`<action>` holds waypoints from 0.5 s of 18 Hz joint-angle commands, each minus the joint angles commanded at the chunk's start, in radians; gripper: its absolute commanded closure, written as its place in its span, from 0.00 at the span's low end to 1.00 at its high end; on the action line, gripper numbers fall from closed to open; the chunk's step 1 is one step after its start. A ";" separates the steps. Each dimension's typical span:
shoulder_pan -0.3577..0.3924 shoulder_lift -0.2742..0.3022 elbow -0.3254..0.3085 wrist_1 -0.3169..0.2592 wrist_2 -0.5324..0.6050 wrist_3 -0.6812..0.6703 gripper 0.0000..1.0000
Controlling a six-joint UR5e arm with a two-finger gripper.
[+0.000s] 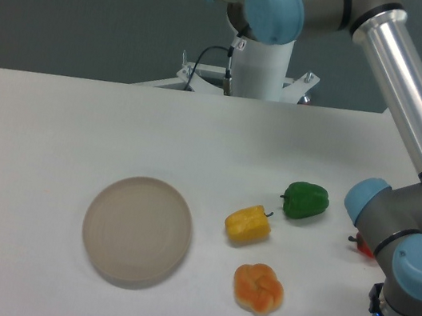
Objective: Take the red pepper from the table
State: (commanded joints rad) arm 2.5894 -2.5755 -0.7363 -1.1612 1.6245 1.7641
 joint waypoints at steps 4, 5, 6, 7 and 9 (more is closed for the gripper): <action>0.000 0.008 -0.009 -0.005 -0.002 0.000 0.00; 0.000 0.014 -0.014 -0.008 -0.002 0.002 0.00; 0.000 0.018 -0.020 -0.020 -0.006 0.005 0.00; 0.000 0.024 -0.026 -0.034 -0.008 0.011 0.00; 0.000 0.049 -0.060 -0.043 -0.008 0.035 0.00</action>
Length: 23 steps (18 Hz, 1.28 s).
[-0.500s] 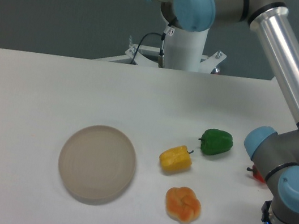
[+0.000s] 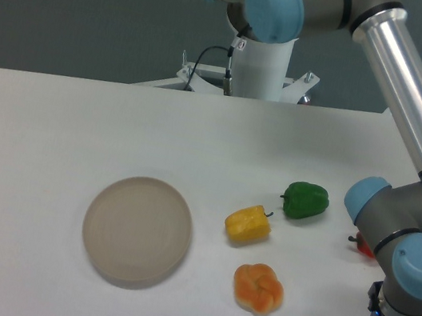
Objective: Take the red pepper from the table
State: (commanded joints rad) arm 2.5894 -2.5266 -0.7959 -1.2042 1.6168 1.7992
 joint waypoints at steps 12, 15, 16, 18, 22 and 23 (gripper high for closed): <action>0.067 0.184 -0.219 -0.078 -0.077 0.086 0.00; 0.100 0.222 -0.275 -0.083 -0.078 0.141 0.00; 0.110 0.235 -0.295 -0.083 -0.078 0.163 0.00; 0.132 0.246 -0.318 -0.083 -0.080 0.193 0.00; 0.152 0.259 -0.335 -0.090 -0.083 0.218 0.00; 0.152 0.261 -0.336 -0.095 -0.083 0.219 0.00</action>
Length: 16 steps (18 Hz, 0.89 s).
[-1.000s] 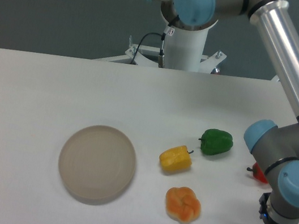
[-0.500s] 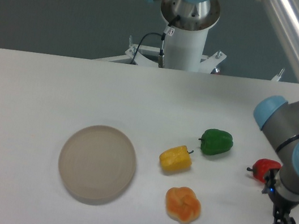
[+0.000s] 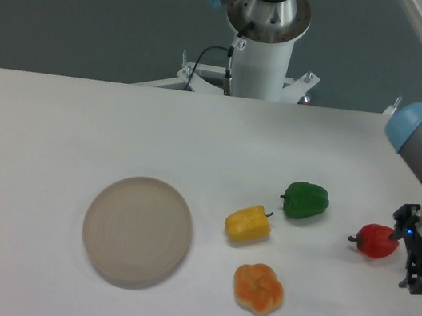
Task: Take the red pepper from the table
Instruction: 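Move the open gripper over the small red pepper, then lower the gripper onto the red pepper and close the fingers on it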
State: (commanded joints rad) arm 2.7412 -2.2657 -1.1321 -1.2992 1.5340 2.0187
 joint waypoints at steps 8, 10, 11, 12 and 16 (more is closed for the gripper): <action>0.003 0.018 -0.083 0.018 -0.002 0.000 0.00; 0.006 0.021 -0.095 0.018 -0.002 0.000 0.00; 0.006 0.021 -0.098 0.020 -0.002 0.002 0.00; 0.005 0.020 -0.100 0.021 -0.002 0.000 0.00; 0.005 0.014 -0.123 0.063 -0.002 0.000 0.00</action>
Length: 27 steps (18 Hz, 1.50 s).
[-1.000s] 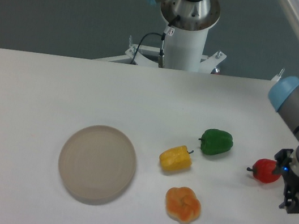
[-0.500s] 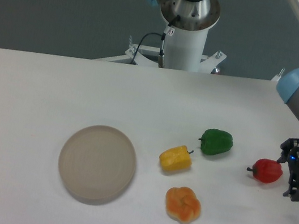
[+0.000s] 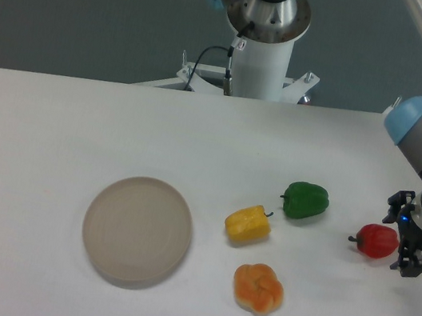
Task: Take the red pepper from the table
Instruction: 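Lower the gripper onto the red pepper and close the fingers on it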
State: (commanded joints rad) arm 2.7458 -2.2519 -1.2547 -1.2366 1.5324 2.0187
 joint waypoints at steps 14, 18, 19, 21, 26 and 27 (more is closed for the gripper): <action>-0.003 -0.012 -0.041 0.016 0.008 -0.017 0.00; -0.005 -0.009 -0.051 0.016 0.014 -0.017 0.00; -0.006 -0.008 -0.051 0.016 0.014 -0.017 0.00; -0.008 -0.008 -0.051 0.016 0.014 -0.020 0.04; -0.011 -0.008 -0.039 0.008 0.014 -0.023 0.36; -0.011 -0.008 -0.037 0.006 0.014 -0.023 0.41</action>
State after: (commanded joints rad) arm 2.7351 -2.2596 -1.2916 -1.2302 1.5463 1.9957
